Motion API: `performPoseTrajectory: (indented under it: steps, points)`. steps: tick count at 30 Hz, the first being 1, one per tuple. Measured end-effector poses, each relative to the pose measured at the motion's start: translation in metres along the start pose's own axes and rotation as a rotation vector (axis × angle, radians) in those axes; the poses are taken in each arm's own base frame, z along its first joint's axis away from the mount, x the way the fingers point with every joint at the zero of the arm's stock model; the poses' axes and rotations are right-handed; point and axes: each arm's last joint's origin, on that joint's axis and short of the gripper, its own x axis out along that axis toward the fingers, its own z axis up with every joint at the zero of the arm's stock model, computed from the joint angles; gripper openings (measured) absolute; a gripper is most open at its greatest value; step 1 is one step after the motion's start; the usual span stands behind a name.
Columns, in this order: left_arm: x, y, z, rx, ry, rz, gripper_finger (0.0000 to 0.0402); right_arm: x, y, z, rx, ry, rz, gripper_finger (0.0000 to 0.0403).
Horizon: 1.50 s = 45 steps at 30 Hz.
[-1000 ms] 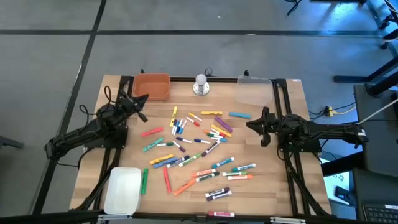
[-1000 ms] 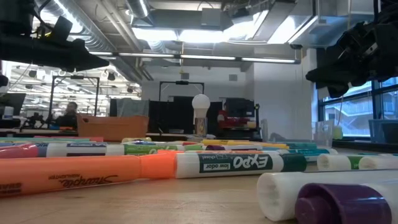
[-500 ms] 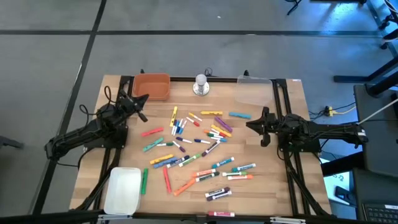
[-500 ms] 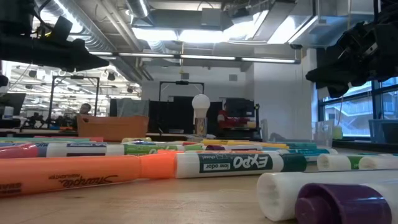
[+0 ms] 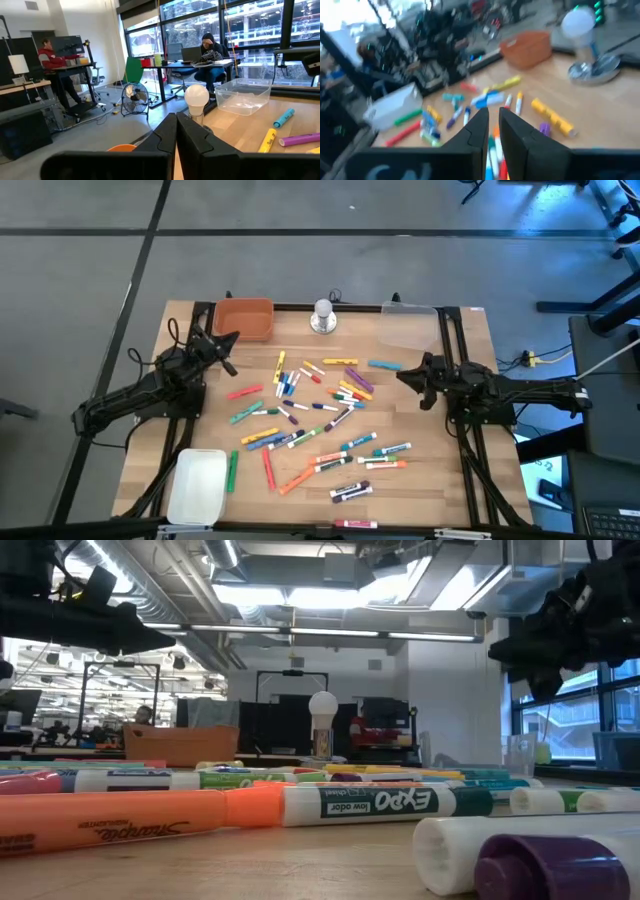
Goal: Pick & Place Markers
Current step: Put the large blue highlighter pen into the transparent bin
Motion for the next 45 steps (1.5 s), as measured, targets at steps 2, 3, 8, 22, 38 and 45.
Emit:
performPoseTrajectory:
  steps: [2, 3, 8, 22, 38, 45]
  points:
    - [0.000, 0.000, 0.000, 0.018, -0.002, 0.001, 0.0009, 0.000, 0.001, 0.003, 0.041, -0.032, 0.009, 0.0046]
    - [0.000, 0.000, 0.001, 0.051, -0.007, 0.007, 0.0008, 0.000, 0.002, 0.004, 0.048, -0.039, 0.020, 0.0046]
    - [0.000, 0.001, 0.001, 0.190, -0.005, 0.021, 0.0006, 0.000, 0.003, 0.004, -0.012, -0.032, 0.047, 0.0045]
    - [0.000, -0.001, 0.001, -0.141, -0.014, -0.055, 0.0007, 0.011, 0.007, 0.001, 0.200, 0.032, 0.104, 0.0032]
    - [0.002, -0.004, -0.002, -0.461, 0.040, -0.104, 0.0003, 0.022, 0.008, -0.007, -0.037, -0.027, -0.125, 0.0032]
    - [0.001, -0.018, -0.004, -0.509, 0.138, -0.459, 0.0006, 0.018, 0.015, 0.024, -0.265, -0.336, -0.167, 0.0032]
